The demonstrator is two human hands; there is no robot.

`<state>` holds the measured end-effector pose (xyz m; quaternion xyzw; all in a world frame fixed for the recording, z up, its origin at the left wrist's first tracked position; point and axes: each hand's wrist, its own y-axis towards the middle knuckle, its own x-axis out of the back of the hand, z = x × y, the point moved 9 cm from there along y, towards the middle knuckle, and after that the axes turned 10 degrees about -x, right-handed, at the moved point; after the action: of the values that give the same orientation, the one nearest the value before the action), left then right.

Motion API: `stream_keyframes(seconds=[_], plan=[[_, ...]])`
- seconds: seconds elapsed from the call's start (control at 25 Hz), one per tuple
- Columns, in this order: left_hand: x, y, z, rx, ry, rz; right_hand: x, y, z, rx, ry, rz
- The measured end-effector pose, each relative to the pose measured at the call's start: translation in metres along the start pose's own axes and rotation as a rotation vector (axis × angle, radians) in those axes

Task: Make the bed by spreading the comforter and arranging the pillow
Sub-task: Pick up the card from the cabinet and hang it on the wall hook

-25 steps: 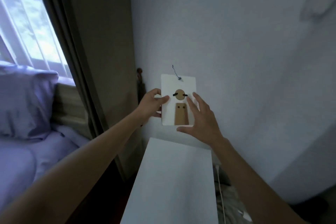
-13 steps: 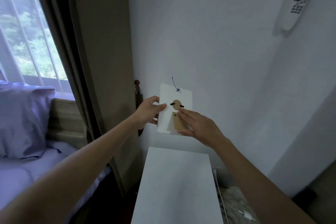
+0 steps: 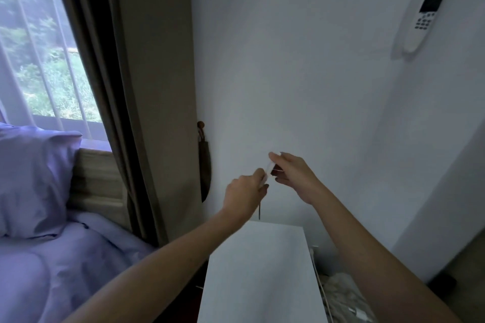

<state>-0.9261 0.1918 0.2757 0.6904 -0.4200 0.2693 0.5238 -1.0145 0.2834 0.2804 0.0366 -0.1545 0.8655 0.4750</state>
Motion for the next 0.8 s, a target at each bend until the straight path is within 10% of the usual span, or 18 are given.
stream_keyframes(seconds=[0.2, 0.8], plan=[[-0.035, -0.014, -0.009, -0.079, 0.059, 0.078, 0.013, 0.0, -0.018, 0.006, 0.041, -0.077], [-0.104, -0.028, 0.08, 0.448, -0.728, 0.22, 0.036, 0.026, -0.093, -0.068, 0.173, -0.044]])
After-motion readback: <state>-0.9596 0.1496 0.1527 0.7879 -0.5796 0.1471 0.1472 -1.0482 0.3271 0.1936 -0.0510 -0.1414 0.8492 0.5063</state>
